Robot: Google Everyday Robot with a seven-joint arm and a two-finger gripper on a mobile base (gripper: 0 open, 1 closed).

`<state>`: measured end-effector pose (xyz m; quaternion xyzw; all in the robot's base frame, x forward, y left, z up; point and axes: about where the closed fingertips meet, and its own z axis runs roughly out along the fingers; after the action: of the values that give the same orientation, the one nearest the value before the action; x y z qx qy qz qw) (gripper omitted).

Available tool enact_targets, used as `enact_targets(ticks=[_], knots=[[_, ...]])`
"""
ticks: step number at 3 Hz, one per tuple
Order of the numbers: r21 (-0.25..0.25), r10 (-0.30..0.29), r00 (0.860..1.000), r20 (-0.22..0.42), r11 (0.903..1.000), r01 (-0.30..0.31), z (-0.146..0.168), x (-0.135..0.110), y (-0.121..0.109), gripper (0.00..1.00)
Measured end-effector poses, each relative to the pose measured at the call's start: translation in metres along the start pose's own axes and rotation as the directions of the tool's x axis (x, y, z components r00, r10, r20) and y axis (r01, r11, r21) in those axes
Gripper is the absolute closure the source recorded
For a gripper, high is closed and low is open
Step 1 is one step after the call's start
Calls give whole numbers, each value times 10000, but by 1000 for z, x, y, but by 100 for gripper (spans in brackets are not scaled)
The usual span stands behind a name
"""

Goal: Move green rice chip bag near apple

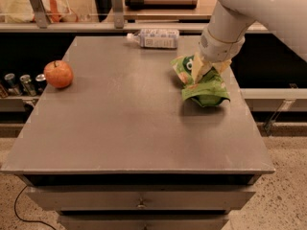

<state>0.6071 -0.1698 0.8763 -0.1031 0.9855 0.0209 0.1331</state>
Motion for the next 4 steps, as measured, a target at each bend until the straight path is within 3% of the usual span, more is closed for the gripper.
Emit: enact_targets(ticks=[1,2,3,4], knots=[[-7,-1018,9937,476,9948,1019,-22,-7,4,100],[11,-2445,9649,957,9694,2455,-43,-15,13,100],[47,-2791,9556,941,9600,2799,-41,-15,13,100],[47,-2791,9556,941,9600,2799,-41,-15,13,100]])
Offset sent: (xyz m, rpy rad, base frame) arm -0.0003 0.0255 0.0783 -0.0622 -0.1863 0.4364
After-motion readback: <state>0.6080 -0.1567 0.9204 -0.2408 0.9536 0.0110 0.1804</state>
